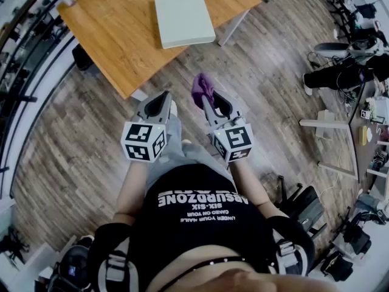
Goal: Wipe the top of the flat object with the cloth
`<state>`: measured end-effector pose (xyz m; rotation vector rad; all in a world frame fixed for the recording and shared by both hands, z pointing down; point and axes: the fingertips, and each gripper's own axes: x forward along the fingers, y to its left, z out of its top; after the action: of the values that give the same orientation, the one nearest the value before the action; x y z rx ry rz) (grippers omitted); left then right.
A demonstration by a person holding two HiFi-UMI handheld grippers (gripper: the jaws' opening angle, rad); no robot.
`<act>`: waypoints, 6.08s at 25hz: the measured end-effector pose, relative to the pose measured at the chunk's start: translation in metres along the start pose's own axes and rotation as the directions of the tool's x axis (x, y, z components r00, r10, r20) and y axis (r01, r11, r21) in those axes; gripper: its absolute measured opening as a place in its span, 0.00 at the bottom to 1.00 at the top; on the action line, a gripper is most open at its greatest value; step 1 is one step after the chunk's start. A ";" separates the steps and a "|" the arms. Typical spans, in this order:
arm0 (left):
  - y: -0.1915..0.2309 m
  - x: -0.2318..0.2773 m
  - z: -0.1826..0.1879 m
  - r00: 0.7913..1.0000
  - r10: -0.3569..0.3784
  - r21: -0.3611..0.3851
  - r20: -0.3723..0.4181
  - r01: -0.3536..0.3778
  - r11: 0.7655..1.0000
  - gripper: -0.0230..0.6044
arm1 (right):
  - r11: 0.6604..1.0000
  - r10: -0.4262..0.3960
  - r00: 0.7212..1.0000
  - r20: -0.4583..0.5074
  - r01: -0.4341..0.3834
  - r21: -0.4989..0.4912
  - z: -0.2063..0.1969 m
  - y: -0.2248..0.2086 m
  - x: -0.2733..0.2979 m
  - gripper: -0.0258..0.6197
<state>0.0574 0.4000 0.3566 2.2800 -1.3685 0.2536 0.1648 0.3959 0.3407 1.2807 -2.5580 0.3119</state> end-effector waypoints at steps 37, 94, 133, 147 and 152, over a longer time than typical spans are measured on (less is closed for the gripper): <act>0.195 0.165 0.081 0.994 0.045 -0.054 -0.096 -0.051 0.997 0.06 | 0.962 0.104 0.983 -0.152 -0.138 -0.234 0.043 -0.057 0.248 0.18; 0.318 0.367 0.029 0.905 -0.054 -0.212 -0.422 -0.040 0.977 0.06 | 0.672 0.160 0.849 -0.503 -0.468 -0.575 0.013 -0.164 0.615 0.18; 0.346 0.368 -0.025 0.803 0.022 -0.161 -0.596 -0.146 0.976 0.06 | 0.785 0.191 0.851 -0.489 -0.432 -0.444 0.000 -0.148 0.576 0.18; 0.350 0.365 -0.028 0.810 0.012 -0.191 -0.586 -0.153 0.969 0.06 | 0.795 0.214 0.844 -0.492 -0.443 -0.415 -0.014 -0.130 0.536 0.18; 0.350 0.362 -0.030 0.807 0.008 -0.201 -0.591 -0.157 0.967 0.06 | 0.787 0.223 0.834 -0.505 -0.460 -0.411 -0.019 -0.123 0.519 0.18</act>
<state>-0.0686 -0.0080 0.6257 1.7257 -1.0923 0.7172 -0.0329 -0.0594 0.5377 0.4600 -2.2422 -0.0393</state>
